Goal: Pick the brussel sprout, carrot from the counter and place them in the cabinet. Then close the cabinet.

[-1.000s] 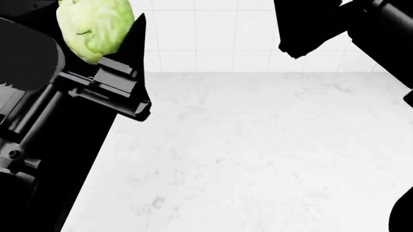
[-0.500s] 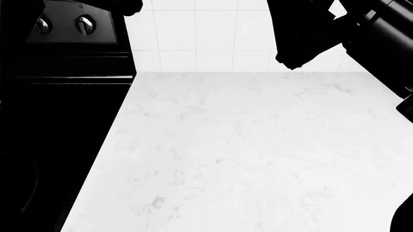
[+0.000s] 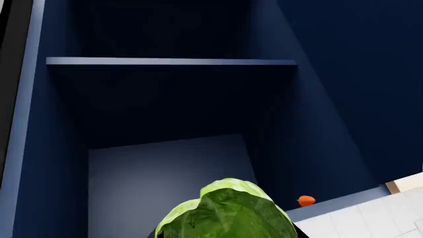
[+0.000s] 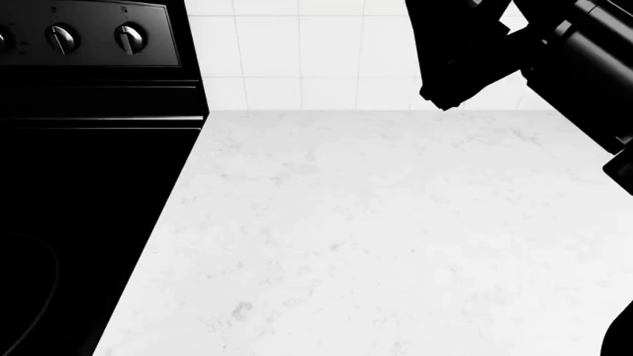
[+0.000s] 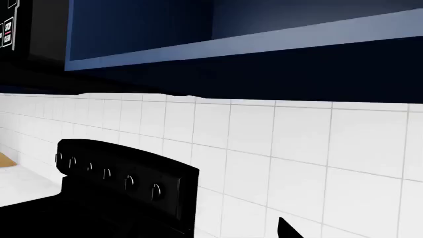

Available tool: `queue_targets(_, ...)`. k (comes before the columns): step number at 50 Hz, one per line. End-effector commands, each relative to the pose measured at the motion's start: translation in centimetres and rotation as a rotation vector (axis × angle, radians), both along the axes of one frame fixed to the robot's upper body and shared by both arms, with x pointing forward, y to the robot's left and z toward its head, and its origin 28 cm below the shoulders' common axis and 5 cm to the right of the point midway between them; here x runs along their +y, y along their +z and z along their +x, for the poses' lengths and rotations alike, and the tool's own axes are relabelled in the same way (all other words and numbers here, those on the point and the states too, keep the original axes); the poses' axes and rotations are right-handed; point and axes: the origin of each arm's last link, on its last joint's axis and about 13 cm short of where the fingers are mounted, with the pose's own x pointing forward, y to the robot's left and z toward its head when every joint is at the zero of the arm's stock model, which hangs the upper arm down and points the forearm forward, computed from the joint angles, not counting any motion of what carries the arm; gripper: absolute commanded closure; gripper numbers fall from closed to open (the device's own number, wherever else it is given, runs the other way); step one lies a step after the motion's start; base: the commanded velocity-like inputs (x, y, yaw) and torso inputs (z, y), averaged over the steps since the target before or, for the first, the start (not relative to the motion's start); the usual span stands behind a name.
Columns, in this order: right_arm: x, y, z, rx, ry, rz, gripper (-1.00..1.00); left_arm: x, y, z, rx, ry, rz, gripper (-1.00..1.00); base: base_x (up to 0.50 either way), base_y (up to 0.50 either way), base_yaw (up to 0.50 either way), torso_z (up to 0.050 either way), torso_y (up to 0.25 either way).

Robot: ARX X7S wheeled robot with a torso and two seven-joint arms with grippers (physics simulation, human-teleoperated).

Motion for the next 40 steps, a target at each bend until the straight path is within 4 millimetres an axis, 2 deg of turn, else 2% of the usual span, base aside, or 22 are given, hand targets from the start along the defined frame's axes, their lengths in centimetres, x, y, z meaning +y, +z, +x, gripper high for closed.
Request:
queue_targets(1, 0.0, -0.2, 0.0, 0.003, 0.003, 0.0, -1.0, 0.1, 1.9, 0.4, -0.04, 0.038, -0.06, 1.0, 0.0, 0.0, 0.0, 0.0, 0.0)
queue_targets(21, 0.2, -0.8, 0.3, 0.017, 0.008, -0.002, -1.0, -1.2, 7.1, 5.1, -0.057, 0.138, -0.057, 1.0, 0.0, 0.0, 0.0, 0.0, 0.0)
queue_targets(31, 0.2, -1.1, 0.3, 0.022, 0.009, 0.0, -1.0, -2.4, 9.1, 6.8, -0.068, 0.181, 0.002, 1.0, 0.0, 0.0, 0.0, 0.0, 0.0)
queue_targets(40, 0.1, -1.2, 0.3, 0.025, 0.005, -0.005, -1.0, -2.7, 10.7, 8.3, -0.056, 0.213, -0.013, 1.0, 0.0, 0.0, 0.0, 0.0, 0.0)
